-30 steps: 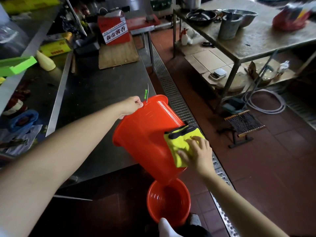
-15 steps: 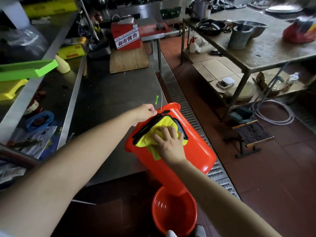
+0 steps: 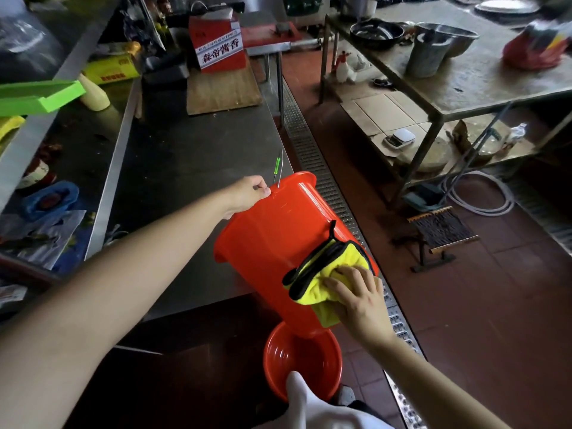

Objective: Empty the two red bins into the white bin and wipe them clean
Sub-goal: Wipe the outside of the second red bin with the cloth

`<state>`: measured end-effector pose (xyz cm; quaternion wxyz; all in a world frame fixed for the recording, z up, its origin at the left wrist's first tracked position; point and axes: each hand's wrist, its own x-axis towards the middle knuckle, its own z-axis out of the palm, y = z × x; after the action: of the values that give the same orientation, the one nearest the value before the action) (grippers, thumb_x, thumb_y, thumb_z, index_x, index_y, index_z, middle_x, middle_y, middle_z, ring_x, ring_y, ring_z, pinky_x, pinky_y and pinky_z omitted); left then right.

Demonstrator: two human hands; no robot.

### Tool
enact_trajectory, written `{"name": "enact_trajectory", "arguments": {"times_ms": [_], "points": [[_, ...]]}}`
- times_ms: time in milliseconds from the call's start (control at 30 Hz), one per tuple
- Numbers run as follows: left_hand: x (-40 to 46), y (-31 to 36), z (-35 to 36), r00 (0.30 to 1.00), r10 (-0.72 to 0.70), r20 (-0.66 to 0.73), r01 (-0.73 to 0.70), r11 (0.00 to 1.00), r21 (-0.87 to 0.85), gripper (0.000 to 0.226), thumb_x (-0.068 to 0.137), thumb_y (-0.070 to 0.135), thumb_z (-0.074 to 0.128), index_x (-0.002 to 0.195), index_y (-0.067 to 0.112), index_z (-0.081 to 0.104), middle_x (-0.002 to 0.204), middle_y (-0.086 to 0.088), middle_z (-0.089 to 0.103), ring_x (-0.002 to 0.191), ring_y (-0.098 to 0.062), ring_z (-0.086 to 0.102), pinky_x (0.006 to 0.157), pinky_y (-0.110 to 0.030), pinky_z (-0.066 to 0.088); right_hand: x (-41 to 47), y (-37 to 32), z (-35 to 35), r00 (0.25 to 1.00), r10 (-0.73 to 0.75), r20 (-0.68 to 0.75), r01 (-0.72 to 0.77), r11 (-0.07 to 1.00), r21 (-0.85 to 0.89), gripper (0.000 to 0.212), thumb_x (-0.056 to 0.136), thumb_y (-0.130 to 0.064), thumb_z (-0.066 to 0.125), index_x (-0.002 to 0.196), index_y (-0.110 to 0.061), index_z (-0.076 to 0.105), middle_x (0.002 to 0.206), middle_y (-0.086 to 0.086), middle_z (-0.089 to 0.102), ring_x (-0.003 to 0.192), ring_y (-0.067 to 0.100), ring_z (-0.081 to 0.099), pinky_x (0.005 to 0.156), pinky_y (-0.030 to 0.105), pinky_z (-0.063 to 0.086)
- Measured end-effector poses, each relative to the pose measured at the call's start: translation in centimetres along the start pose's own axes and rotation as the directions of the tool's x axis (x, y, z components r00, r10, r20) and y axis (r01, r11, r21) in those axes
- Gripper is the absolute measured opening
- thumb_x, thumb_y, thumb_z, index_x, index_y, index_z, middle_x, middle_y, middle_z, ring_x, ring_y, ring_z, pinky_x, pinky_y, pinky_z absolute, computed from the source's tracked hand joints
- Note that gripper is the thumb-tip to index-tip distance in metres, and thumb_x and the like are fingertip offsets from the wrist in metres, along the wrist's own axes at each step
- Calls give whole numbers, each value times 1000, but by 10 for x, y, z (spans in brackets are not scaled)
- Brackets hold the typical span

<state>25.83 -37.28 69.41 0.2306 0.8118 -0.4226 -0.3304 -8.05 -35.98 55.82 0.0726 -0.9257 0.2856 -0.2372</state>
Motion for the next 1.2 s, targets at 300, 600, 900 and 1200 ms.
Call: {"name": "enact_trajectory", "arguments": {"times_ms": [300, 600, 900, 1200], "points": [[-26, -19, 3, 997, 33, -74, -38, 997, -62, 19, 101, 28, 52, 88, 14, 53, 80, -1, 54, 75, -15, 46, 65, -30, 35, 101, -38, 12, 1000, -10, 18, 10, 1000, 13, 39, 83, -41, 57, 120, -28, 62, 125, 6, 57, 116, 36, 50, 83, 51, 45], [-38, -36, 9, 982, 9, -191, -27, 996, -90, 19, 101, 24, 53, 88, 10, 54, 70, 3, 45, 64, -10, 38, 57, -27, 29, 133, -52, 10, 996, -22, 82, 19, 999, 40, 39, 83, -28, 70, 121, -23, 65, 125, 7, 58, 117, 36, 50, 84, 53, 46], [-34, -35, 16, 977, -4, -211, -5, 999, -39, 24, 102, 35, 49, 86, 18, 53, 87, 3, 60, 79, -11, 53, 64, -28, 38, 4, 17, -2, 997, -47, 57, 41, 995, 91, 47, 84, -39, 58, 129, -30, 61, 126, 2, 53, 116, 32, 50, 87, 49, 44], [-49, -44, 13, 976, 33, -217, -40, 999, -30, 17, 102, 24, 50, 91, 14, 56, 84, -1, 56, 76, -13, 47, 66, -28, 36, 104, -15, 8, 998, 22, 55, -25, 997, 69, 42, 89, -41, 67, 128, -28, 59, 126, 5, 53, 114, 35, 49, 86, 51, 46]]}}
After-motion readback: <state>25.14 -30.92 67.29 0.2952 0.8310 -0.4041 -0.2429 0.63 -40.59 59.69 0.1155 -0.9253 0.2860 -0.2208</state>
